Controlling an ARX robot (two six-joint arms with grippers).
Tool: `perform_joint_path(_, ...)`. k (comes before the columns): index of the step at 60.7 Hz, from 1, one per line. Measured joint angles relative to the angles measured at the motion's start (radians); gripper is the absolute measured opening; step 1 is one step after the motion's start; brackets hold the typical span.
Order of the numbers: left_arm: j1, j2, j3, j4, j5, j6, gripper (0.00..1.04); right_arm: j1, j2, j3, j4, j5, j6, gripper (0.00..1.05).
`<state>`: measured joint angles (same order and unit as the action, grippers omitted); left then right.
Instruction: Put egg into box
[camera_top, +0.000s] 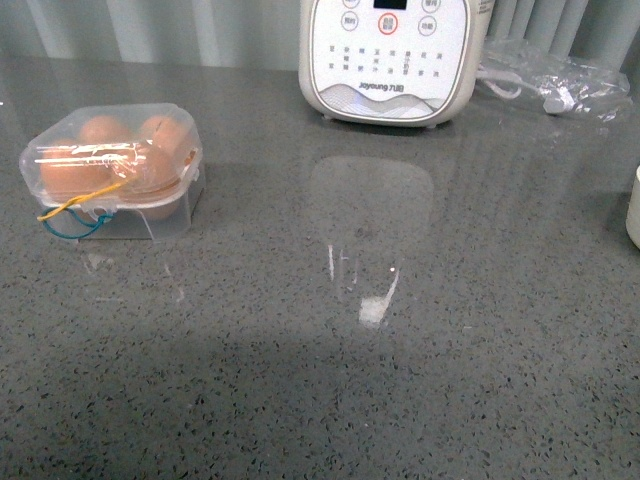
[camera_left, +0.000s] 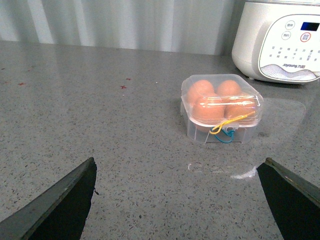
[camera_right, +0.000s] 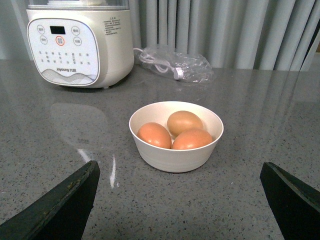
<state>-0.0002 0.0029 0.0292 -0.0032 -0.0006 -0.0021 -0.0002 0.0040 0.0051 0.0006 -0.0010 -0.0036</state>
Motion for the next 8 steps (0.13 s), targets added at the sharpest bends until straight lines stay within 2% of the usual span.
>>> perform_joint_path(8,0.000,0.000,0.000,0.000,0.000,0.000,0.98,0.000,0.000,0.000,0.000,0.000,0.000,0.98)
